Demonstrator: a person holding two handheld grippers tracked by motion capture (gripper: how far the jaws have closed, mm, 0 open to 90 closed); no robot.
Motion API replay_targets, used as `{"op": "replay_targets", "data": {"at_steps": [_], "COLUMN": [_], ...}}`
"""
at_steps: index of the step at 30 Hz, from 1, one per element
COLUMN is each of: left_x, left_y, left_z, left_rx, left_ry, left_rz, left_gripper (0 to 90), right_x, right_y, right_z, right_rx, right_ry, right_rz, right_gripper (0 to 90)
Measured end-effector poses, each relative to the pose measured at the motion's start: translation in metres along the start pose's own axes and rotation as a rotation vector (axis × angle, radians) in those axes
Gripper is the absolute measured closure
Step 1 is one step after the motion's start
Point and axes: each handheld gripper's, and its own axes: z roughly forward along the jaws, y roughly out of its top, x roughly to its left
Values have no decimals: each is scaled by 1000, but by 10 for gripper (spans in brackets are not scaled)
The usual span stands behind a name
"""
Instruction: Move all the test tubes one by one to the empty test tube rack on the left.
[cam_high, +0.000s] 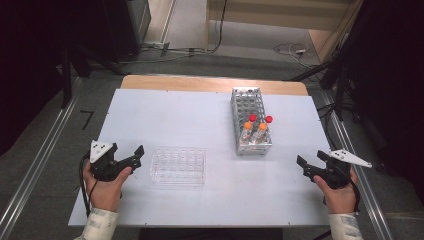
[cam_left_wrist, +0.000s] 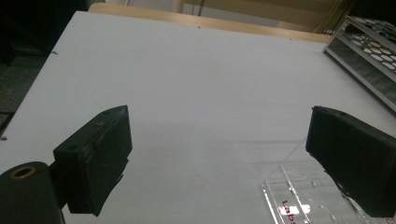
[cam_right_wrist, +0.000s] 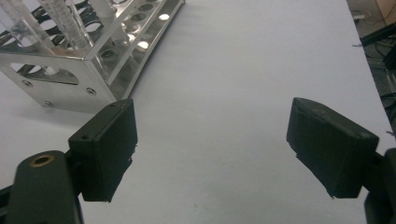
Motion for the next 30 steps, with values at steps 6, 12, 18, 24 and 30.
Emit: {"op": "replay_targets", "data": {"at_steps": [6,12,18,24,30], "left_x": [-4,-4,-6,-6,-4], "left_y": [-1,-1,-2,-2,-2], "left_z": [2,2,2,3,2], "left_rx": [8,10,11,9,6], "left_ry": [-4,2,-1,2,3], "left_rz": [10,13,14,14,10], "left_gripper": [77,77,76,76,77], "right_x": [8,16,25,38,45], "right_y": [3,9,16,23,27], "right_z": [5,9,15,22,28], "right_rx": [1,-13,-19,-28,-27], "right_ry": [27,51,80,103,112], "right_rz": [-18,-22,-34,-62,-82], "right_gripper": [158,166,179,208,260]}}
